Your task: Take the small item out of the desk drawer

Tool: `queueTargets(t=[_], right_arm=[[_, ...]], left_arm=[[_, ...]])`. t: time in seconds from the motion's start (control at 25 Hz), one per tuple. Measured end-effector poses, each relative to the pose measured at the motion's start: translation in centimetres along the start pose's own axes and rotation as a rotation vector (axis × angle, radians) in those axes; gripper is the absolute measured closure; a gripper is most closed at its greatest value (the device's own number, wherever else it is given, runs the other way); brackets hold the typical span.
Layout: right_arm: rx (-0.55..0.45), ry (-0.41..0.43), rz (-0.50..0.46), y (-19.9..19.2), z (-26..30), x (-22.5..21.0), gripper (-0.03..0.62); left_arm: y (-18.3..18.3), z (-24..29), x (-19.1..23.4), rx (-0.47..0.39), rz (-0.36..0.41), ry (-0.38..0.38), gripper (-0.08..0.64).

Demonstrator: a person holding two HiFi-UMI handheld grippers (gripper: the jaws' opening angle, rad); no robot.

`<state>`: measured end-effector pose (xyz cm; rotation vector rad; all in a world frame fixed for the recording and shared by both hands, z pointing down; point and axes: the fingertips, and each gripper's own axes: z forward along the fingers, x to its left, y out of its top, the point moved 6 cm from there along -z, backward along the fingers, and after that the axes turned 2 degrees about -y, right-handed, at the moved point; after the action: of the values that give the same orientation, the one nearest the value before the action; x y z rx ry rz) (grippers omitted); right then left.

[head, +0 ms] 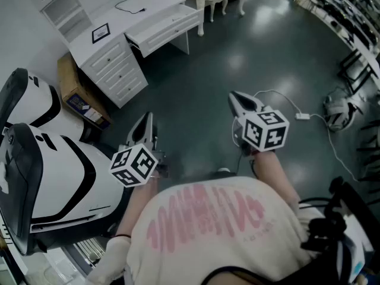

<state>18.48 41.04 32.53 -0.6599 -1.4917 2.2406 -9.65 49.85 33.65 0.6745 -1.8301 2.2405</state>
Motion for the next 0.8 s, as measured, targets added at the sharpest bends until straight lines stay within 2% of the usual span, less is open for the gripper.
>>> queueTargets(t=[0.4,0.56,0.8], right_arm=[[0.000,0.000,0.046,0.6,4.1,-2.1,0.575],[-0.015,0.002,0.046,2.2,8.6,-3.9,0.575],[-0.011,0.046,0.035,6.4,17.7,-7.7,0.575]], left_arm=[[-0.2,3.5,2.6,0.016,-0.046,-0.003,0.531],[0.8,7.3,4.4,0.025,-0.069,-0.035,0.531],[4.3,15.4,7.1,-0.005,-0.071,-0.019,0.531]])
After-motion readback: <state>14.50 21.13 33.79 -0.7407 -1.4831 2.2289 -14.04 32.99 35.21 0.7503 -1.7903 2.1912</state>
